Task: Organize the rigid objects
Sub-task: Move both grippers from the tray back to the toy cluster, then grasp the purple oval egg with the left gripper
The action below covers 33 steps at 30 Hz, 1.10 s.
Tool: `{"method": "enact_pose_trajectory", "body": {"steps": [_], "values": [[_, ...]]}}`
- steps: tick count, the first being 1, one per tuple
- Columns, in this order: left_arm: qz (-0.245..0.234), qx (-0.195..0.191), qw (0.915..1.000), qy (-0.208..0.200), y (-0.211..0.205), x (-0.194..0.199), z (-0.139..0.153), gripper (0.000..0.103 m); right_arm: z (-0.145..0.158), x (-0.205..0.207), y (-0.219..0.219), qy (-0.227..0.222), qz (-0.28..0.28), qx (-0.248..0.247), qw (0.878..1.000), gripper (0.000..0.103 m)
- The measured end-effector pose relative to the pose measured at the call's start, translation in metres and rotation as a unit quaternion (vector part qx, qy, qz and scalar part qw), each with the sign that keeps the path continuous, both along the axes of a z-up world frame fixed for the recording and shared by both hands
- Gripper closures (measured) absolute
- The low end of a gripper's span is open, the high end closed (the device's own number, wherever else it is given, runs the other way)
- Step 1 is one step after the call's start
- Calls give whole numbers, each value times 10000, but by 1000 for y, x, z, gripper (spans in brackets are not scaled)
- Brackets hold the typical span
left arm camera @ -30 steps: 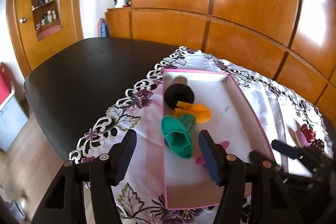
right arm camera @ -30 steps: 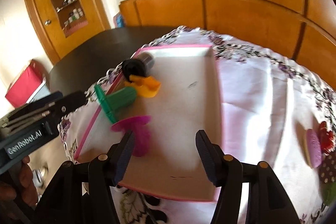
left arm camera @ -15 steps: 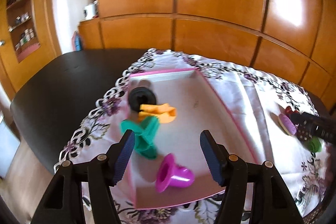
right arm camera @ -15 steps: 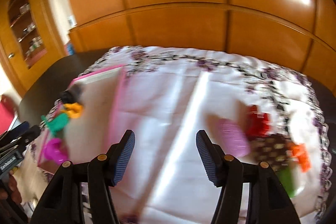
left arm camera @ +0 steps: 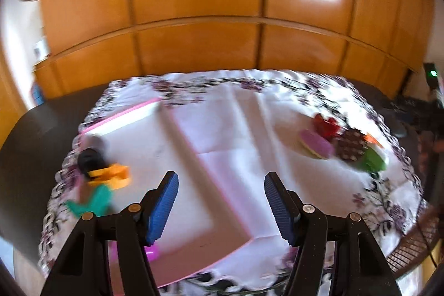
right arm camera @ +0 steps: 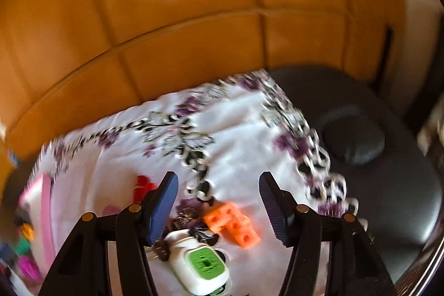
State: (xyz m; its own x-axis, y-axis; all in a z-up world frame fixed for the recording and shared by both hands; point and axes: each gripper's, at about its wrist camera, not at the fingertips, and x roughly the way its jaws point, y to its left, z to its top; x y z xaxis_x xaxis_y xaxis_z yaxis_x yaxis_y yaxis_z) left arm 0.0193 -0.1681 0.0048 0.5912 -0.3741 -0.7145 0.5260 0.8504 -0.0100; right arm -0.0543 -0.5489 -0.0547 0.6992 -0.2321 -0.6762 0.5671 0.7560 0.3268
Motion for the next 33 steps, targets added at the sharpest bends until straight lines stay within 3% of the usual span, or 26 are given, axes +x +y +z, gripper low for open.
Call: {"method": "enact_pose_trajectory", "body": {"steps": [5,10,21,30,33], "values": [[-446,-100,9967,665,-50,8,-17,41,-3,-1,-5,-107,21,310,9995,42],[-569,-69,9926,1068,-95,20,-36,48,-2,2,2,-91,172,260,9995,42],[-274,-322,9806,1915,-163,56,-73,50,-6,11,7,-44,435,308,9986,42],[-144,-175,9817,1888,-201,76,-92,46,-6,12,7,-67,497,347,9981,41],[-342,-18,9877,1528,-207,70,-96,48,-7,13,7,-47,541,360,9979,41]]}}
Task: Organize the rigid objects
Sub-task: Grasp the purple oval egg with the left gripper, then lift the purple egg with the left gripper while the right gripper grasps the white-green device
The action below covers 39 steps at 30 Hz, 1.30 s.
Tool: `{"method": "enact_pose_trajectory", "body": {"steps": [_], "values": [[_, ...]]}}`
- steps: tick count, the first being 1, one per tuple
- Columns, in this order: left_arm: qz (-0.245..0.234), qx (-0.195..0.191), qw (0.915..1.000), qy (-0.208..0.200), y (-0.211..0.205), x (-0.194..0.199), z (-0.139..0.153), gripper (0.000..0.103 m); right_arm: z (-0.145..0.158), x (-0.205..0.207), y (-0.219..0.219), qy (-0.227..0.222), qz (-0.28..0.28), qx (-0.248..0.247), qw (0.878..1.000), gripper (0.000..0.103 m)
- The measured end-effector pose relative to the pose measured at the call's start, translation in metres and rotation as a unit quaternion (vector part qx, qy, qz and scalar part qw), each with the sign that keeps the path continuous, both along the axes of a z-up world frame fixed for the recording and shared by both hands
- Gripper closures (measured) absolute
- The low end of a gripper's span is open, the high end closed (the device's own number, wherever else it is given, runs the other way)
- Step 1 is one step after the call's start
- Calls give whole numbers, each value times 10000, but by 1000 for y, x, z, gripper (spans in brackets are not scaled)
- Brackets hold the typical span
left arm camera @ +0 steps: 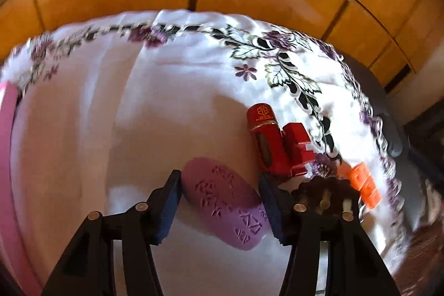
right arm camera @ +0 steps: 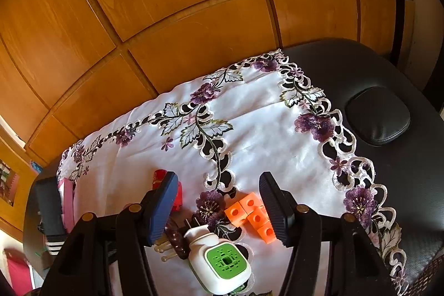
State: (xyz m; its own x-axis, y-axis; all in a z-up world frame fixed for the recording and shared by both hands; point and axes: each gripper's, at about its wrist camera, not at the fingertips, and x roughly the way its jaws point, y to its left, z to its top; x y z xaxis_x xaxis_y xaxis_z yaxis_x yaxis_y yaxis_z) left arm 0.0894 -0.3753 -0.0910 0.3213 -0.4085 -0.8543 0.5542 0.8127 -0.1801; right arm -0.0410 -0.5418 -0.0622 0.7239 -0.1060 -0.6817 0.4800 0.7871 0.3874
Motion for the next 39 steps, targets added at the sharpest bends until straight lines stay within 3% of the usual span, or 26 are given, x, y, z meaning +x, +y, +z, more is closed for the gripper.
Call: {"method": "enact_pose_trajectory", "body": {"steps": [2,4,11,16,18,25,30,35,39], "values": [[-152,45,9998,-117,5,-5,0,65,-1,1,1,36,42,-2,10000,41],[-257,109,9995,-169,14,-10,1,70,-2,3,2,64,74,-16,10000,41],[-661,204,9959,-582,68,-47,0,73,-7,5,2,242,109,10,9996,42],[-735,166,9943,-757,92,-67,-2,73,-10,7,4,340,161,32,9993,53],[-719,130,9939,-820,95,-70,-3,74,-12,9,6,403,215,22,9990,59],[-723,21,9927,-965,98,-75,-6,74,-16,16,17,536,503,-73,9973,62],[-765,-65,9911,-1086,102,-78,-7,74,-20,16,17,505,728,313,9956,62],[-774,-129,9909,-1089,107,-79,-8,74,-26,13,22,750,779,459,9931,62],[-763,-162,9910,-1088,109,-79,-8,74,-34,6,23,1225,593,472,9896,61]]}}
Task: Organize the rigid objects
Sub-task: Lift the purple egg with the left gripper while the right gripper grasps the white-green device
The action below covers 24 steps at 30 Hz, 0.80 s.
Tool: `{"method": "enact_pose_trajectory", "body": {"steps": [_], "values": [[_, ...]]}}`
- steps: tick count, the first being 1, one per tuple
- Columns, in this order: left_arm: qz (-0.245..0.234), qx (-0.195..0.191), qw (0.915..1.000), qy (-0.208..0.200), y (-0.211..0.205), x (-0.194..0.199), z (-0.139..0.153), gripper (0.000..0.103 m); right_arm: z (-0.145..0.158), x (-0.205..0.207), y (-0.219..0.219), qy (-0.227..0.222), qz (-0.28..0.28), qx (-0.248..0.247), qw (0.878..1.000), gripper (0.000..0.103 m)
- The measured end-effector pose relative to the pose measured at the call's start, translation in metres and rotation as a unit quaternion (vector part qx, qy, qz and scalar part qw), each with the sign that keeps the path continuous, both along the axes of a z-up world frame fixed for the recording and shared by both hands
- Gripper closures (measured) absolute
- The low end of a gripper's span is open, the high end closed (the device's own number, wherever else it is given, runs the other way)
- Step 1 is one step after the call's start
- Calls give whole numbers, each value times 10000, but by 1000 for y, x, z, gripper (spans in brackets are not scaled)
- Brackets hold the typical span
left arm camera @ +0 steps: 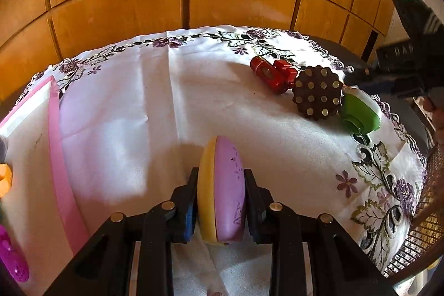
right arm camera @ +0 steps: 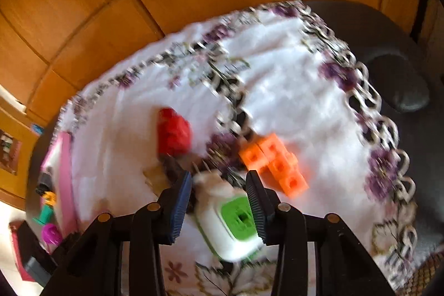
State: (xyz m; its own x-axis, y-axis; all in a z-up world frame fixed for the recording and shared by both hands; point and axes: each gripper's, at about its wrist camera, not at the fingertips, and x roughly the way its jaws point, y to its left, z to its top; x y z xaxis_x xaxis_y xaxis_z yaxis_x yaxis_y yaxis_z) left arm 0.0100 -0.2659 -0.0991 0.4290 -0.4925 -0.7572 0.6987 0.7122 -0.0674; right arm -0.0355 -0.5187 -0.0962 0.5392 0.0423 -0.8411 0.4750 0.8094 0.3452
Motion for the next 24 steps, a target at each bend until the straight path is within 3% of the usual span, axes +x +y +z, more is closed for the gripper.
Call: {"method": "enact_pose_trajectory", "body": {"steps": [3,6,10,14,16,18,24], "values": [[5,-5,10000,-4,1,0,0,74,-3,-9,-5,30,-50,467,9989,59],[15,-24,10000,15,1,0,-1,74,7,-15,3,-206,350,854,9955,59],[24,-37,10000,21,2,0,-1,74,19,-16,11,-269,541,629,9962,59],[28,-66,10000,51,3,1,-1,74,21,-12,14,-75,668,291,9973,53],[29,-70,10000,44,3,0,-1,74,20,-12,12,1,711,212,9972,45],[30,-74,10000,46,3,0,-1,74,18,-12,12,69,761,167,9969,30],[34,-83,9999,57,4,0,-1,74,10,-2,26,382,1165,-96,9924,28]]}}
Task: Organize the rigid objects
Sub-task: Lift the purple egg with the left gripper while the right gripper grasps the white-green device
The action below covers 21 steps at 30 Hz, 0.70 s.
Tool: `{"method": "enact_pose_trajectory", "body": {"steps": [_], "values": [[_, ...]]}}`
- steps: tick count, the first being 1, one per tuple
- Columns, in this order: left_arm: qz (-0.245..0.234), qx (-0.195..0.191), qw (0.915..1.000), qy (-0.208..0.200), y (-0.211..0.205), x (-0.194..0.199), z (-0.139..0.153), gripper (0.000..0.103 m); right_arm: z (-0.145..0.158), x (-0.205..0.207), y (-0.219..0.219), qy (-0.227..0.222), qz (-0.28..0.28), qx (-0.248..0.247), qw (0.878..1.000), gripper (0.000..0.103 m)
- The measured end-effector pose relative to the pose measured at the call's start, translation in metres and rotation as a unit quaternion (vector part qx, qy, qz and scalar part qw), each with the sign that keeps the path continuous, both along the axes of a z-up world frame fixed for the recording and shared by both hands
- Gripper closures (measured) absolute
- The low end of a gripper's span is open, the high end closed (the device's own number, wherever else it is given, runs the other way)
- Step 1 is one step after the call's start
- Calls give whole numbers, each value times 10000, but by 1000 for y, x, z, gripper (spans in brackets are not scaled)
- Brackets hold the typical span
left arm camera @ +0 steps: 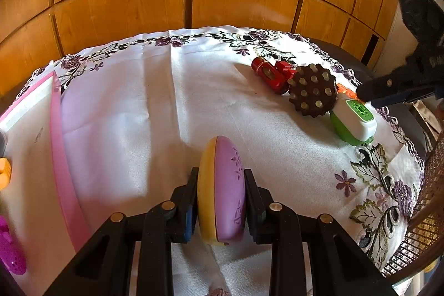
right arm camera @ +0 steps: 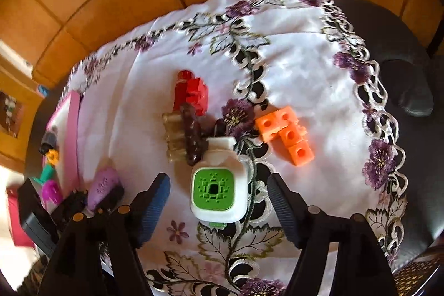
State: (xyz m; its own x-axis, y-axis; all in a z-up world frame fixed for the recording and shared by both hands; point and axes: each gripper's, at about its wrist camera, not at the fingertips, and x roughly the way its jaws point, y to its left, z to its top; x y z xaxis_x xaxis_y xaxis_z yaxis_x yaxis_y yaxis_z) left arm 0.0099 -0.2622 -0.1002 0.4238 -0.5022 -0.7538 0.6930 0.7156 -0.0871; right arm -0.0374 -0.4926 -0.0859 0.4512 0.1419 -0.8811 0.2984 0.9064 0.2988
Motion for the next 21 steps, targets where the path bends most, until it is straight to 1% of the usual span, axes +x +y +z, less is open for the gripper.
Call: {"method": "enact_pose_trajectory", "body": {"steps": [2,4,5,6,11,12,15,17,18,21], "values": [[5,-4,10000,10,0,0,0,74,-7,9,11,225,224,-230,9992,28],[5,0,10000,6,0,0,0,74,-15,15,17,424,314,-451,9976,29],[2,4,10000,2,0,0,0,74,-21,19,19,543,292,-599,9963,47],[2,3,10000,2,0,0,0,74,-25,20,20,635,267,-685,9953,49],[5,6,10000,-14,0,1,1,74,-15,13,15,358,-141,-1087,9933,50],[6,8,10000,-22,0,1,1,74,-14,11,12,321,-193,-1067,9936,50],[15,1,10000,-16,-1,1,1,74,-18,11,10,321,-82,-752,9966,50],[5,37,10000,-66,-2,0,1,74,-25,13,13,391,-49,-737,9965,50],[2,50,9999,-93,-2,-1,1,74,-27,15,14,374,-77,-756,9964,50],[16,81,9999,-115,-2,-2,2,74,-30,21,13,300,-159,-614,9975,50]]}}
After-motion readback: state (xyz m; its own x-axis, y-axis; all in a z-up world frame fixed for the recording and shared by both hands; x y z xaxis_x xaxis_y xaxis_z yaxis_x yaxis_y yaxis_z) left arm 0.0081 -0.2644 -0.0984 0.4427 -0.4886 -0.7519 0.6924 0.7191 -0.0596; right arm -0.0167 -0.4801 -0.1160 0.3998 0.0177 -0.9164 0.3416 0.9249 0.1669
